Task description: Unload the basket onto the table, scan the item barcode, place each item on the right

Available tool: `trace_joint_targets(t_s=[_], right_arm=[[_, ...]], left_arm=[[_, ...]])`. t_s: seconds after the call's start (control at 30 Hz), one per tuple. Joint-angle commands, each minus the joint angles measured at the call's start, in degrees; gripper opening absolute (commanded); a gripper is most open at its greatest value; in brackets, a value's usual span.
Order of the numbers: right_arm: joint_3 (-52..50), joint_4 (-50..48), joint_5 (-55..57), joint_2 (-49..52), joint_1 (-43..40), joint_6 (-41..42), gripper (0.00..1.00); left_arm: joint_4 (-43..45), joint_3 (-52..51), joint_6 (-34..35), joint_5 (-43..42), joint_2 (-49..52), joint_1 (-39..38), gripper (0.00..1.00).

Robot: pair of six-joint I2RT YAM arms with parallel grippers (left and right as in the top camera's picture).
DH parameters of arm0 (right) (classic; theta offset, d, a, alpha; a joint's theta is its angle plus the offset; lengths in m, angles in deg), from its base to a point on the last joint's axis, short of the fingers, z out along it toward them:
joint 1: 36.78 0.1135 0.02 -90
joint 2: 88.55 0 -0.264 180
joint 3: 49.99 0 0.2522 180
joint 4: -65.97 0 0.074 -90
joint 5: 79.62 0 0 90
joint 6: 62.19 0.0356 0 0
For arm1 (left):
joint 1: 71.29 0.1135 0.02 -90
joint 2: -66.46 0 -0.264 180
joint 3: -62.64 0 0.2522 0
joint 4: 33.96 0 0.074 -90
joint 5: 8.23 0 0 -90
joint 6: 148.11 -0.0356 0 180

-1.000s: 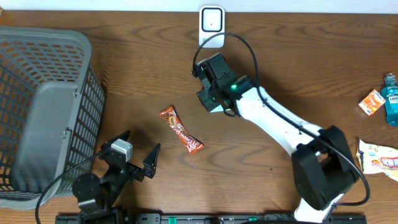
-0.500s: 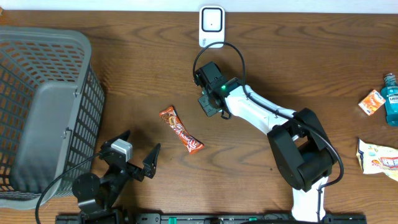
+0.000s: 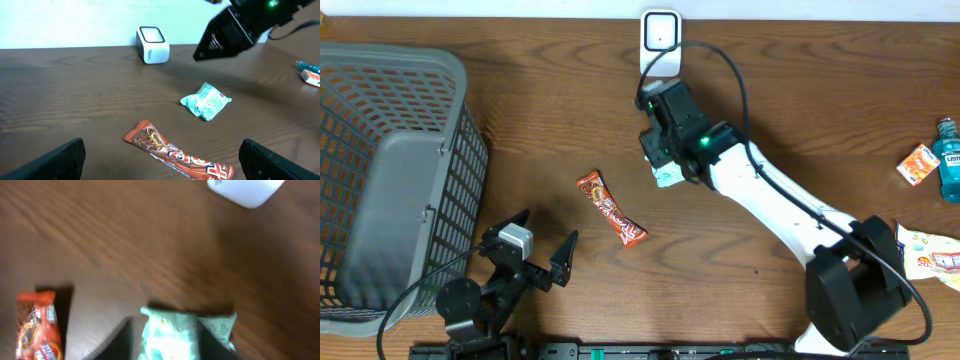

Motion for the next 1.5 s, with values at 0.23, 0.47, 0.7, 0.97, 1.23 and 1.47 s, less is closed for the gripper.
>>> trace_joint_targets(t_s=[0.23, 0.47, 0.7, 0.97, 1.23, 1.47], right_arm=[[-0.4, -14.0, 0.1, 14.3, -0.3, 0.5, 0.01], [-0.4, -4.8, -0.1, 13.9, 0.6, 0.5, 0.01], [-0.4, 17.0, 0.1, 13.9, 0.8, -1.3, 0.01], [-0.2, 20.2, 2.7, 8.5, -0.3, -2.0, 0.01], [-0.2, 26.9, 24.7, -6.3, -4.6, 8.8, 0.01], [-0.2, 25.3, 6.2, -16.7, -9.1, 20.1, 0.99]], left_arm=[[-1.3, -1.0, 0.3, -0.8, -0.3, 0.1, 0.98], [-1.3, -1.0, 0.3, -0.8, -0.3, 0.1, 0.98], [-1.3, -1.0, 0.3, -0.8, -0.3, 0.1, 0.98], [-1.3, -1.0, 0.3, -0.8, -0.3, 0.1, 0.98], [-1.3, -1.0, 0.3, -0.8, -0.3, 0.1, 0.98], [-1.3, -1.0, 0.3, -0.8, -0.3, 0.1, 0.98]])
